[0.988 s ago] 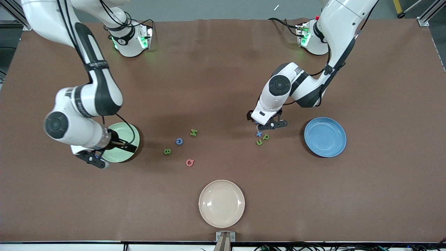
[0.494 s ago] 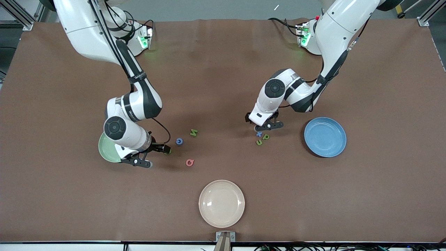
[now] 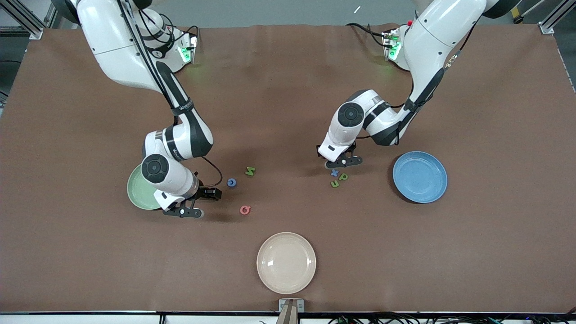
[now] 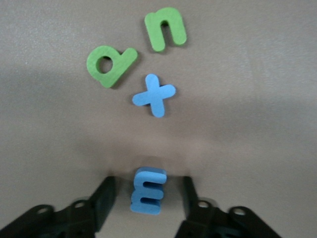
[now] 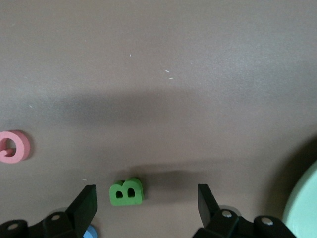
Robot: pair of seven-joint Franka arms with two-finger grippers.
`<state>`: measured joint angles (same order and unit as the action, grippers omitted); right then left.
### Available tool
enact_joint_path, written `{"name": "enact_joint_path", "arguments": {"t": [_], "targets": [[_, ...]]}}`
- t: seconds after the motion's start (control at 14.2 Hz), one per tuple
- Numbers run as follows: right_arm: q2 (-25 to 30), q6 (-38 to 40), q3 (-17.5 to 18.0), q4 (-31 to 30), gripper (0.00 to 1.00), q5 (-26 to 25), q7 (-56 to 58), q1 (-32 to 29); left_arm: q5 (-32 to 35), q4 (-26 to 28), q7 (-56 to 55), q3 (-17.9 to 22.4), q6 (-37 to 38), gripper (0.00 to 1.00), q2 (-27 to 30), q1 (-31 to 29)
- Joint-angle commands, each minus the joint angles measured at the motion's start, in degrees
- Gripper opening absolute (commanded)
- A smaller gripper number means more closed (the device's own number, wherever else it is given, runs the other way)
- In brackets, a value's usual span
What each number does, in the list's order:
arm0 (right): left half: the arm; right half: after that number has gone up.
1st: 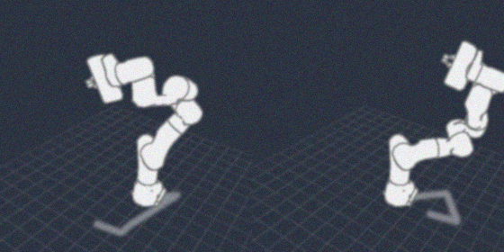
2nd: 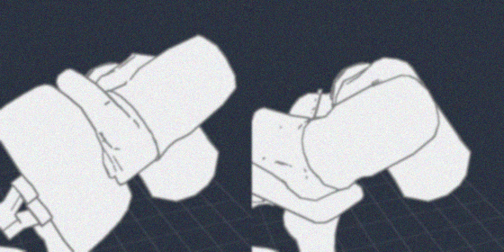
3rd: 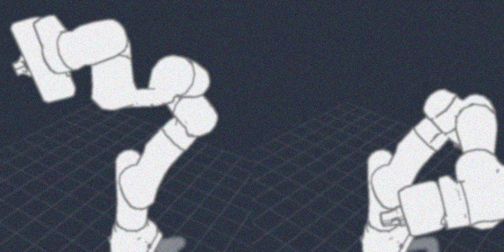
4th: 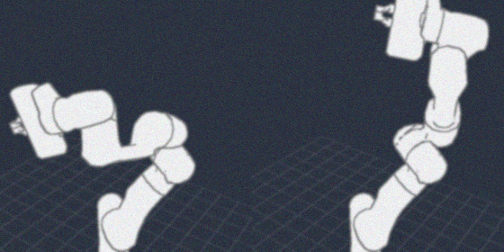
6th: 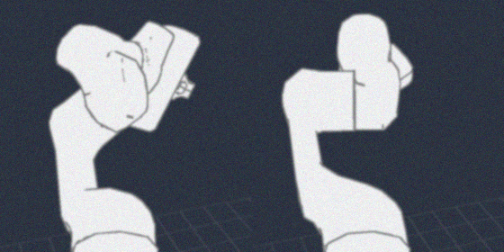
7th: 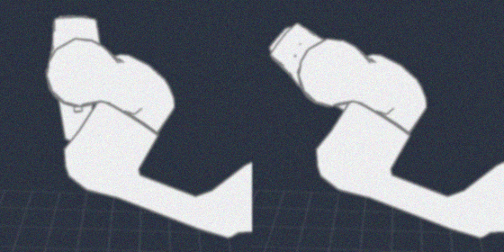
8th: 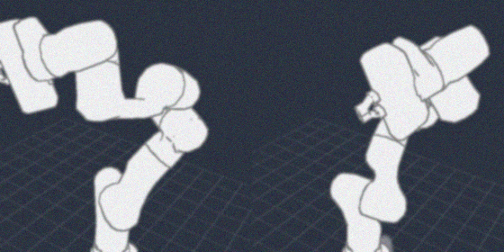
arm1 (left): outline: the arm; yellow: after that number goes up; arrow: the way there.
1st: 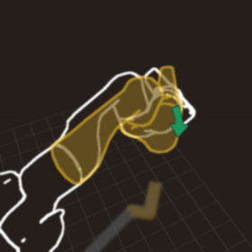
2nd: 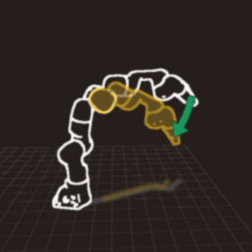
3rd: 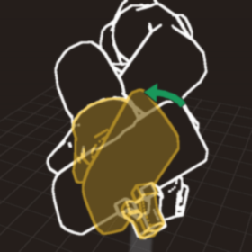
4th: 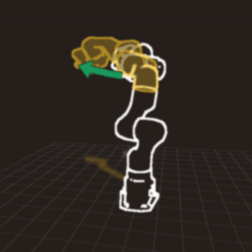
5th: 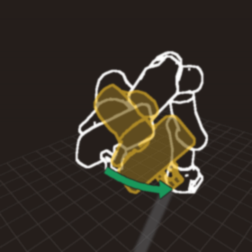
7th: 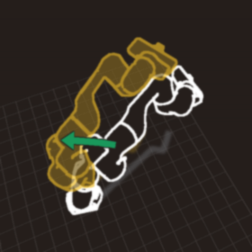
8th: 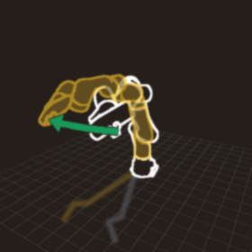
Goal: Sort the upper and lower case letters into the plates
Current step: 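Grasp the blue E with the left gripper while the right gripper grasps the green B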
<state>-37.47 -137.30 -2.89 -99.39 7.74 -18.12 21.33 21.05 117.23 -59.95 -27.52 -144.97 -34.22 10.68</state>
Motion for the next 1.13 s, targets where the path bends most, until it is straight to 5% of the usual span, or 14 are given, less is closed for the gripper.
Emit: {"name": "enact_joint_path", "arguments": {"t": [0.0,0.14,0.71,1.06], "targets": [[-1.29,-2.53,-0.27,-0.19,0.85,0.17,0.45,1.08,1.19,-0.16,-1.58,0.27,0.03,0.27,-0.41,0.83],[-2.25,-3.24,-0.27,-0.19,0.81,0.17,0.36,1.34,1.19,-0.42,-3.67,0.36,0.03,0.16,-0.15,0.83],[-2.61,-3.06,-0.19,-1.68,0.75,0.52,0.19,1.96,0.40,-3.85,2.26,-0.17,13.65,0.12,10.04,-4.95],[-2.61,-3.15,-0.19,-1.68,0.47,0.52,0.28,2.49,-0.31,-0.78,16.41,-5.34,13.31,0.12,14.01,-20.75]]}}
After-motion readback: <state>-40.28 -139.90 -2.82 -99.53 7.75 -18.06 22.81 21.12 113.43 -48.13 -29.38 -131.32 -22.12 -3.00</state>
